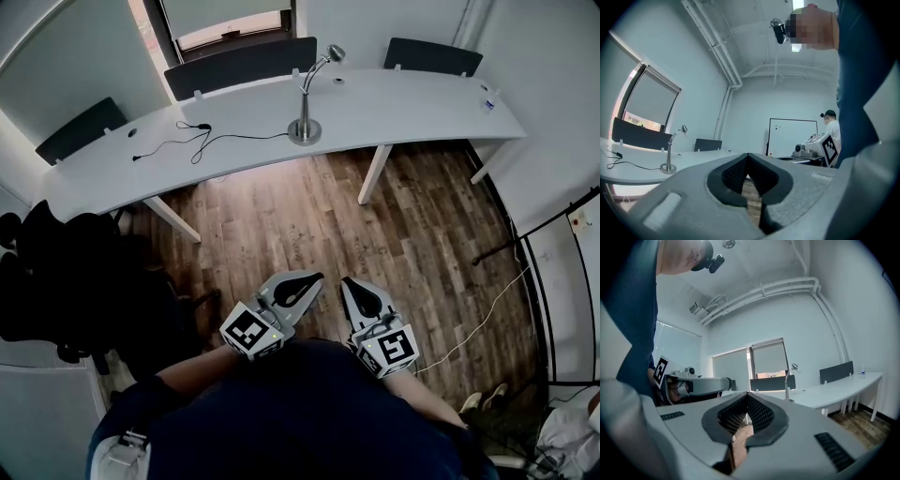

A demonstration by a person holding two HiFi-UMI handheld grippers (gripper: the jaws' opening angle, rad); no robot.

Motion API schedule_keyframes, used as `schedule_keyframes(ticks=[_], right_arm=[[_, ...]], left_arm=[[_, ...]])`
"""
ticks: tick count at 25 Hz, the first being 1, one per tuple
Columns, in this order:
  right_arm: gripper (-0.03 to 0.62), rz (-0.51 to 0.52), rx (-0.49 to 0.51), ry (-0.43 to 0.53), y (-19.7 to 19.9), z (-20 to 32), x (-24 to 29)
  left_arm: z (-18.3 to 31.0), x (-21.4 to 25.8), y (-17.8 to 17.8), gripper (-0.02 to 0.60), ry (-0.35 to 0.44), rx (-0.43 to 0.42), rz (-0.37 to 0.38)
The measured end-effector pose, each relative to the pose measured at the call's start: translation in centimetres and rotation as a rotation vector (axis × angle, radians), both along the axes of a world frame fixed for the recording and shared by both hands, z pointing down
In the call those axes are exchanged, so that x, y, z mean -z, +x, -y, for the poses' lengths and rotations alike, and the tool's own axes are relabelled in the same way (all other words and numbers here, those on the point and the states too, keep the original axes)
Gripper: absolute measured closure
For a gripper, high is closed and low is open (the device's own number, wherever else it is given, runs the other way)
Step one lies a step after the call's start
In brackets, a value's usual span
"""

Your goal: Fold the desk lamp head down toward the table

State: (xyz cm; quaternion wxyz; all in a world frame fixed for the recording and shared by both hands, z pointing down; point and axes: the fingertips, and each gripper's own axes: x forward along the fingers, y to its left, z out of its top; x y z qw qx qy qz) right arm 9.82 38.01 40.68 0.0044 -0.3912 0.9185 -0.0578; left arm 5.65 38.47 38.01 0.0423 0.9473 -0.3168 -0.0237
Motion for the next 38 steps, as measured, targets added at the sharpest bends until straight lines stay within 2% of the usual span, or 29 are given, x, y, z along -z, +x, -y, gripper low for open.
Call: schedule_keyframes(ticks=[6,13,24,30,38], right_arm=[[0.584,-0.018,-0.021,-0.005,1.4,0.4,-0.3],[0.585,-0.033,-0.007,-0.006,4.5,1.3,-0.7],[0.584,-0.043,0.07,0.025,6.9,3.8,-2.1],[0.585,-0.051,0.062,0.028,5.3,8.7,-2.2],[0.583,-0.068,-0.005,0.043,0.5,20.5,-1.0]], left_arm=[[0.5,-0.9,1.1,0.577,-0.023,0.002,-0.026],[1.1,-0.4,4.6,0.577,-0.005,-0.012,0.009],[3.9,-2.2,5.9,0.577,-0.031,0.103,0.008],[8.8,-2.6,4.5,0.577,-0.03,0.099,-0.009],[20.7,-1.4,0.0,0.577,0.004,0.031,-0.019]])
